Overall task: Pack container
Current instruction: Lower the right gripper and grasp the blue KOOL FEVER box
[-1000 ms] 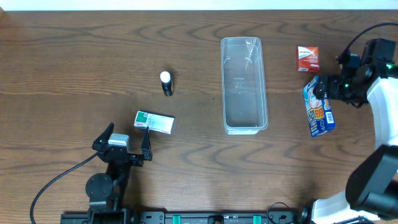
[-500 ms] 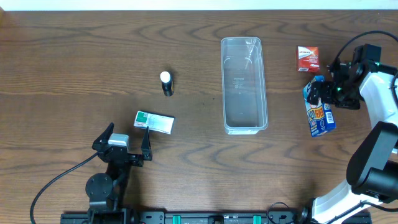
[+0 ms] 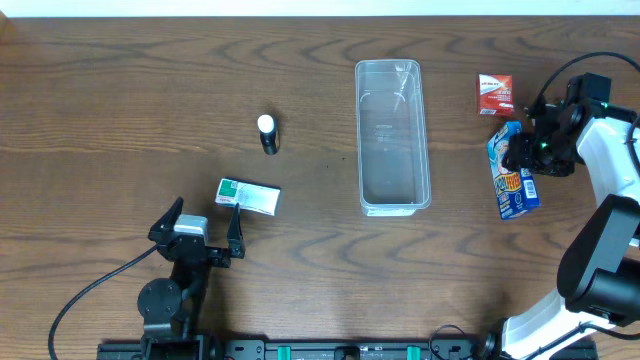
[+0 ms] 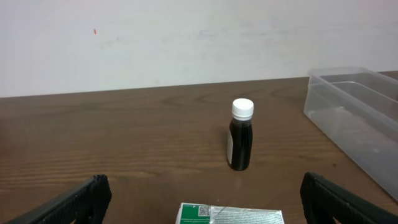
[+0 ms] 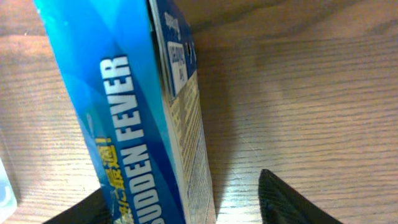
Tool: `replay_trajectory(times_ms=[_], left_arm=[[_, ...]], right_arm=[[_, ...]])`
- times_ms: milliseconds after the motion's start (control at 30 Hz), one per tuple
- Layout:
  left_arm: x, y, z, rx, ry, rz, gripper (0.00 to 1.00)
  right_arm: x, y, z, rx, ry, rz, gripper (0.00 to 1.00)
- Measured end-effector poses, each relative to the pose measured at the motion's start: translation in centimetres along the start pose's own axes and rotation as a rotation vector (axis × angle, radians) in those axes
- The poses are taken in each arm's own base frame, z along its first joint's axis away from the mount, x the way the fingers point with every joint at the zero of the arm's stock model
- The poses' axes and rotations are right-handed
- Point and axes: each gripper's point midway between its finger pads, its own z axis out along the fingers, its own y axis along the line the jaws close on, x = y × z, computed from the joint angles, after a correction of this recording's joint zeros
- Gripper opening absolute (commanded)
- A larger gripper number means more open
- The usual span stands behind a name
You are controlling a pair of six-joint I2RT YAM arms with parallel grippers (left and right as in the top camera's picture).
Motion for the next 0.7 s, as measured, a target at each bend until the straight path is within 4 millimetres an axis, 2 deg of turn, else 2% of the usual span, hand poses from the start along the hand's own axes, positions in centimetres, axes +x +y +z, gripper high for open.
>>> replay_trajectory(times_ms=[167,267,600,700], left_arm=[[0.00,0.00,0.00,0.000,0.000,0.000,0.98],[0.00,0.00,0.00,0.000,0.000,0.000,0.98],[0.00,0.00,0.00,0.000,0.000,0.000,0.98],[0.00,0.00,0.00,0.000,0.000,0.000,0.98]], right_arm=[[-0.07,-0.03,0.00,0.002,-0.003,0.000,0.52],[-0.07,-0.04,0.00,0.002,-0.003,-0.001,0.51],[-0.11,0.16,0.01,-0.010,-0.005,0.001,0.32],[-0.16,0.40,0.00,-0.023,-0.008,0.002,0.30]])
